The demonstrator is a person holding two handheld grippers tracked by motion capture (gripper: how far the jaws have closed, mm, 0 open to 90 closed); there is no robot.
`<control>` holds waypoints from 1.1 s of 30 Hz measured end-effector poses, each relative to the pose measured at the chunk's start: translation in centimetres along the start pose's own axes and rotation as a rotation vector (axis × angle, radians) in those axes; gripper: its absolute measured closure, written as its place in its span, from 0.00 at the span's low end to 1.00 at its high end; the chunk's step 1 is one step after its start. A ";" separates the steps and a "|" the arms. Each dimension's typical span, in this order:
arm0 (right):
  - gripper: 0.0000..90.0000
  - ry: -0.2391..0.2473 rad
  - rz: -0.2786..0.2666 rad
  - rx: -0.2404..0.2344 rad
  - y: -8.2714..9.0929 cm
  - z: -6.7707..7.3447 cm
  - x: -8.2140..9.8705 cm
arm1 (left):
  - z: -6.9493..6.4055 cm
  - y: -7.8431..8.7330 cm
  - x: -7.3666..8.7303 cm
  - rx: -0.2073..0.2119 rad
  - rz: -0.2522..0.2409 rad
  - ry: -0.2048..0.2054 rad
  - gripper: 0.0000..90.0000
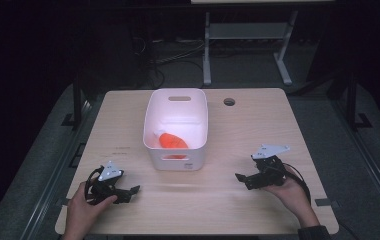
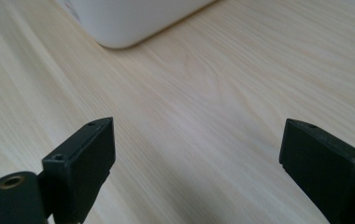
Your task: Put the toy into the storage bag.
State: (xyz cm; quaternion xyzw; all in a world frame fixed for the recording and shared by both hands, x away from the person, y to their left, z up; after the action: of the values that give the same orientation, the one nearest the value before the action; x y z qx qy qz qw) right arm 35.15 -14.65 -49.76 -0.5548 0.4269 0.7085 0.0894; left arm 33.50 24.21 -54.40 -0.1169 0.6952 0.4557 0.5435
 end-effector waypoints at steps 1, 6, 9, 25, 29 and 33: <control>0.11 -0.001 0.000 0.011 0.1 -0.2 0.5 | 0.0 0.0 0.0 0.000 0.000 0.000 0.14; 0.11 -0.023 0.007 0.037 0.5 -0.7 2.1 | 0.0 0.0 0.0 0.000 0.000 0.000 0.14; 0.11 -0.023 0.009 0.048 0.6 -0.9 2.8 | 0.0 0.0 0.0 0.000 0.001 0.000 0.14; 0.09 -0.020 0.047 0.109 0.9 -1.4 6.4 | 0.0 0.0 0.0 0.000 0.000 0.000 0.14; 0.08 -0.044 0.017 0.104 0.9 -1.4 6.7 | 0.0 0.0 0.0 0.000 0.000 0.000 0.14; 0.08 -0.068 0.015 0.088 1.0 -1.4 6.8 | 0.0 0.0 0.0 0.000 0.000 0.000 0.14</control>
State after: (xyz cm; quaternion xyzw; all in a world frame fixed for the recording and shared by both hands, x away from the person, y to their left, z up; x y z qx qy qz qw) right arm 33.05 -18.62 -55.20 -0.5227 0.4586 0.7080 0.1228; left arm 33.50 24.21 -54.40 -0.1166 0.6951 0.4559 0.5435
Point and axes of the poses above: each handheld gripper's, and its own axes: y roughly backward along the jaws, x roughly out of its underside, z roughly to its left, the point moved 10 cm from there along -y, roughly forward along the jaws, and after that the axes turned 13 degrees about -z, right-handed, at the moved point
